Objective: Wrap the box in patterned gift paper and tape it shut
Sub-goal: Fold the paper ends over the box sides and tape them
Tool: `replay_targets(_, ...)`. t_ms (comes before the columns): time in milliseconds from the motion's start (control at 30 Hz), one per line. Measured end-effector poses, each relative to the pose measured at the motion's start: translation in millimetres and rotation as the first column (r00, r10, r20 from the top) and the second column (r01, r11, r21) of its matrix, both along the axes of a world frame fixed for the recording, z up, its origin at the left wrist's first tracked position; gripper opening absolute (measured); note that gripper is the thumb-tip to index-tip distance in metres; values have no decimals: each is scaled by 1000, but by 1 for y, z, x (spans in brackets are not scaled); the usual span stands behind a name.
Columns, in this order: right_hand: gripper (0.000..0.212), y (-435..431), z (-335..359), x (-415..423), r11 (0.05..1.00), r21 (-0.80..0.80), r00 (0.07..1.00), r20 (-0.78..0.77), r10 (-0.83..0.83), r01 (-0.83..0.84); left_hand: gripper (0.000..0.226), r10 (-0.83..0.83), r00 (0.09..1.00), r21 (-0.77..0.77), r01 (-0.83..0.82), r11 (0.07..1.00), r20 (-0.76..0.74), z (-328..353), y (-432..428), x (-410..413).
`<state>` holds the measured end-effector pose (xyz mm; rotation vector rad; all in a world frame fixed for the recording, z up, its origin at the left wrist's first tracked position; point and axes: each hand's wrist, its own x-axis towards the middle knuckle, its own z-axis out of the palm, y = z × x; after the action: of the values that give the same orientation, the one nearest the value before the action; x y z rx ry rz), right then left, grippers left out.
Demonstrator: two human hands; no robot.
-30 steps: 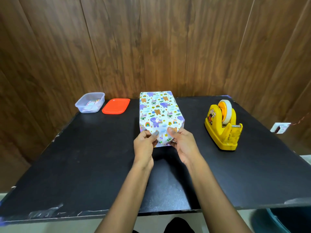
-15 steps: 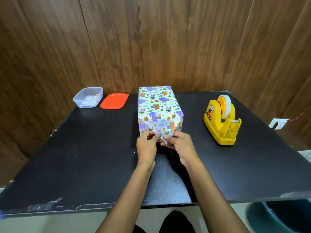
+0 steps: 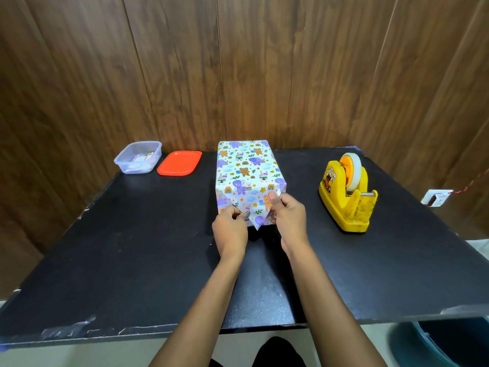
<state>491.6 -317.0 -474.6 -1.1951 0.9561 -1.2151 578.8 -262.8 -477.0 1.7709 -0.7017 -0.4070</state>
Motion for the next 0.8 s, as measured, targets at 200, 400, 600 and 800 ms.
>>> replay_targets(200, 38, -3, -2, 2, 990, -127, 988, -137, -71, 54, 59, 251, 564, -202, -149, 968, 787, 11, 13, 8)
replay_targets(400, 34, -4, -2, -5, 973, -229, 960, -270, -71, 7, 95, -189, -63, 191, 26, 981, 980, 23, -19, 58)
replay_targets(600, 19, -10, -4, -7, 974, -223, 879, -471, -80, -31, 87, -141, -56, 144, 60, 988, 988, 14, -22, 58)
replay_targets(800, 27, -10, -1, -5, 942, -332, 592, -769, -242, -46, 92, -120, -74, 124, 50, 991, 990, 8, -25, 60)
